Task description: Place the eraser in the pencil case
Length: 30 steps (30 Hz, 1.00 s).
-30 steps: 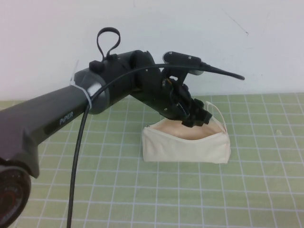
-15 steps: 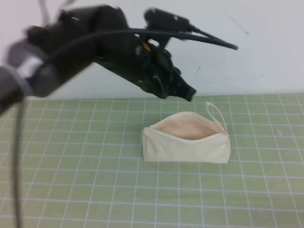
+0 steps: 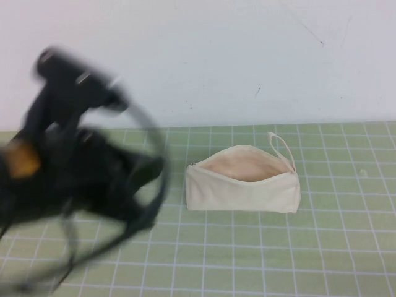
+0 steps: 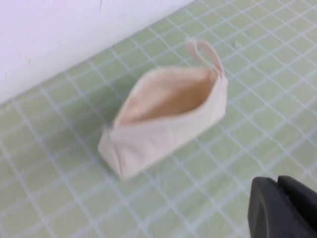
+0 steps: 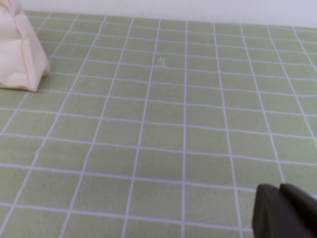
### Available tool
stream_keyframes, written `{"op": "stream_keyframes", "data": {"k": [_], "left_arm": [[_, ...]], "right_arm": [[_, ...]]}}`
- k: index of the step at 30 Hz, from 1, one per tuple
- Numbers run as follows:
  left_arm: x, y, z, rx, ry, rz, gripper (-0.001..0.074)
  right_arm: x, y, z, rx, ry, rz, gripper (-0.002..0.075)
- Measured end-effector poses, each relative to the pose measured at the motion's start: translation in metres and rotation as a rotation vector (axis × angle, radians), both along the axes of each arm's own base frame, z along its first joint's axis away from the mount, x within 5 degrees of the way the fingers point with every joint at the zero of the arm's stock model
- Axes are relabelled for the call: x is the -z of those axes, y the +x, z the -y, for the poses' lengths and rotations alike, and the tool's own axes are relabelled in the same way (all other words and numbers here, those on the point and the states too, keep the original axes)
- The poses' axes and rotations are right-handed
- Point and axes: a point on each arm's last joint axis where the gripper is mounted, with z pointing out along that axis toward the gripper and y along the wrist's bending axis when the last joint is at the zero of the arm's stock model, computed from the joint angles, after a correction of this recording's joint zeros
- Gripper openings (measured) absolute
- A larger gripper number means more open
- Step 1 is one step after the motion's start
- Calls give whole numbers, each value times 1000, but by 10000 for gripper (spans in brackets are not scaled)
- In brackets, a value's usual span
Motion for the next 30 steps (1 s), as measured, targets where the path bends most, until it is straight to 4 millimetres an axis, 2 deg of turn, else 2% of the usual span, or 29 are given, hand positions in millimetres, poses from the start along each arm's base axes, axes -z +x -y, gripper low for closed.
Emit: {"op": "stream_keyframes", "data": {"k": [6, 14, 21, 30], "left_arm": [[14, -53, -41, -49, -1, 58, 0], [33, -102, -79, -132, -18, 172, 0], [73, -121, -104, -292, -52, 196, 0], [121, -139, -124, -459, -135, 272, 0]], "right_arm": [[0, 0, 0, 0, 0, 0, -1], [0, 0, 0, 0, 0, 0, -1], [0, 0, 0, 0, 0, 0, -1], [0, 0, 0, 0, 0, 0, -1]]}}
